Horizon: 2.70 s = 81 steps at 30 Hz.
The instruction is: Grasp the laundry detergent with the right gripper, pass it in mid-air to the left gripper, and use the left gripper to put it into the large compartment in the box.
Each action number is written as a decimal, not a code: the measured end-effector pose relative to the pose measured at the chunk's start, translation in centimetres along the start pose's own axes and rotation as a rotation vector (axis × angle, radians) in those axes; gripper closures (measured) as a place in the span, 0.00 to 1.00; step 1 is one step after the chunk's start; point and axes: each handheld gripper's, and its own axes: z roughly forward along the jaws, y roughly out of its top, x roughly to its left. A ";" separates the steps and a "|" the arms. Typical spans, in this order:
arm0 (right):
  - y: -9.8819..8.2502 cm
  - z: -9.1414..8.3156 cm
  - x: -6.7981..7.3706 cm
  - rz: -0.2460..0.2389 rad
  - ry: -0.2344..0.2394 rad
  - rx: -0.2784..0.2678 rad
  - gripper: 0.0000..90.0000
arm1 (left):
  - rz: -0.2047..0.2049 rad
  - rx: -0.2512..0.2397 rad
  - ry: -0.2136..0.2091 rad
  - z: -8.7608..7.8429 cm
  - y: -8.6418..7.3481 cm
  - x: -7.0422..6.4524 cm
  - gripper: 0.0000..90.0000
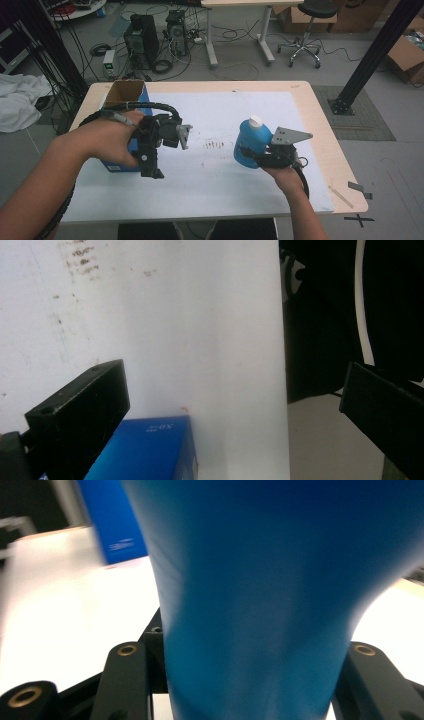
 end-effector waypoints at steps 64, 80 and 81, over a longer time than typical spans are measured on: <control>3.1 14.6 9.0 -0.212 0.504 0.019 0.52 | -0.057 0.062 0.000 4.5 2.7 0.5 0.01; 3.5 14.5 9.3 -0.207 0.505 0.007 0.52 | -0.053 0.082 0.031 4.7 3.2 0.3 0.09; 3.5 14.5 9.3 -0.207 0.505 0.007 0.52 | -0.053 0.082 0.031 4.7 3.2 0.3 0.11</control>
